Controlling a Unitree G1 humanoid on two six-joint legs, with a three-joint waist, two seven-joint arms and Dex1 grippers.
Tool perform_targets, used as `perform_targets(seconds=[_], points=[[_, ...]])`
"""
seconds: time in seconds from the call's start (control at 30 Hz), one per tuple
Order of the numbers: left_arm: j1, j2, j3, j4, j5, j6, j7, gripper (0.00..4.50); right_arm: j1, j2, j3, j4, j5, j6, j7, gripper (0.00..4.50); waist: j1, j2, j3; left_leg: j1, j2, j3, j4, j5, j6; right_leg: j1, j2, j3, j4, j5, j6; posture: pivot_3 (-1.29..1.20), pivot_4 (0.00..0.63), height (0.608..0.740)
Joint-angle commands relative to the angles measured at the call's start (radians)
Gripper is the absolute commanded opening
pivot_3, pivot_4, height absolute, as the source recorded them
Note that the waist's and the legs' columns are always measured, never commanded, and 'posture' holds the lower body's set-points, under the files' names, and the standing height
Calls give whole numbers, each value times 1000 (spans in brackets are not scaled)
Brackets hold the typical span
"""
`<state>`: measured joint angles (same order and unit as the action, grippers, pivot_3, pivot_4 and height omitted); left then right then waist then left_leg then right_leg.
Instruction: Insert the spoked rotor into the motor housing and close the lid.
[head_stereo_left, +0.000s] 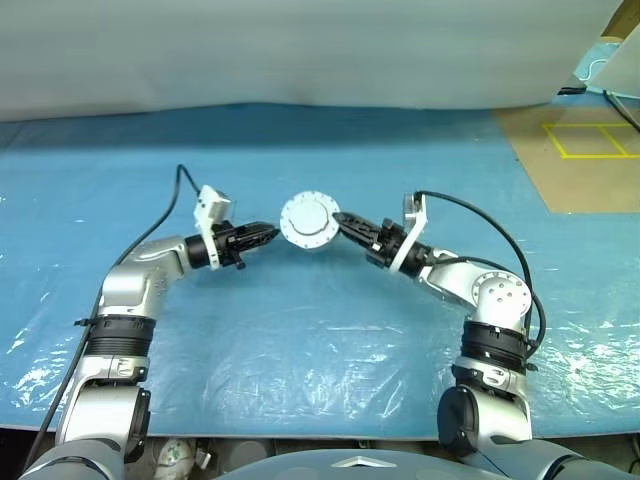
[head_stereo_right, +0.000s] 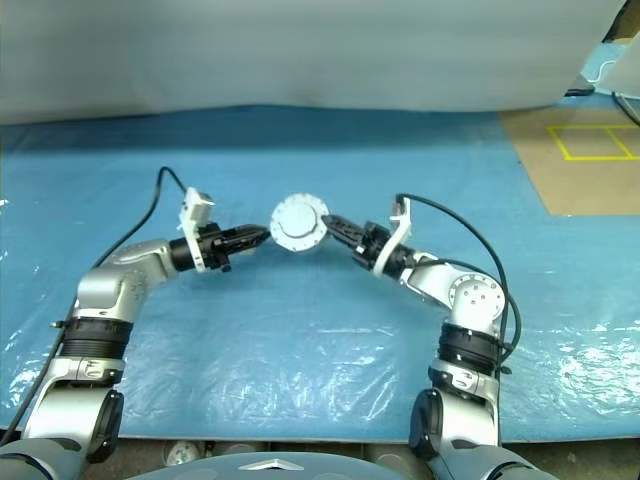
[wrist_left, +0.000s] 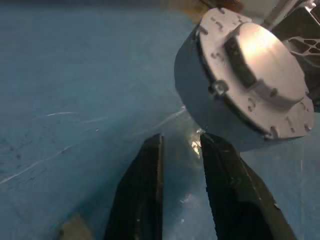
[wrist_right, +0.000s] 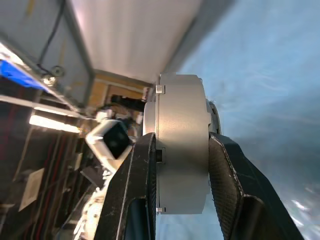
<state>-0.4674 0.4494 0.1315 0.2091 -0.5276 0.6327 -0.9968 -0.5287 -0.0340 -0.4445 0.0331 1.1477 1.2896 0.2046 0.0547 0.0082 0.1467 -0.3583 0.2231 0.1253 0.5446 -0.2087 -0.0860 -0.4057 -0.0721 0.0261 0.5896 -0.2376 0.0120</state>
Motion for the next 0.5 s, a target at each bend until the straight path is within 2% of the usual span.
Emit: perform_targets(seconds=[0.03,0.1,0.23,0.33,0.5], points=[[24,-9,120,-42,-161,131,23,2355,-41,16,8,-11,87,9,-8,1148,6,0,0,-1,0,0,0,0,0,0,0,0,-1,0,0,0,150,740],[31,-18,180,-59,-253,204,38,3051,-50,13,14,-1,97,12,-17,1148,16,0,0,-3,0,-1,0,0,0,0,0,-1,-1,0,0,0,150,740],[74,-37,218,-93,-335,276,74,4404,-73,5,19,28,113,11,-32,1148,25,0,0,-6,0,-2,1,0,0,-1,-1,-3,0,0,0,0,150,740],[97,-77,241,-116,-385,315,139,4459,-88,1,22,41,127,17,-43,1148,28,-1,0,-5,0,-2,2,-2,-3,-1,-2,-4,1,0,0,0,150,740],[104,-140,197,-147,-404,337,193,4459,-96,0,32,39,161,35,-62,1148,31,-2,1,-5,1,-3,7,-2,-3,-1,-1,-4,7,0,0,0,150,740]])
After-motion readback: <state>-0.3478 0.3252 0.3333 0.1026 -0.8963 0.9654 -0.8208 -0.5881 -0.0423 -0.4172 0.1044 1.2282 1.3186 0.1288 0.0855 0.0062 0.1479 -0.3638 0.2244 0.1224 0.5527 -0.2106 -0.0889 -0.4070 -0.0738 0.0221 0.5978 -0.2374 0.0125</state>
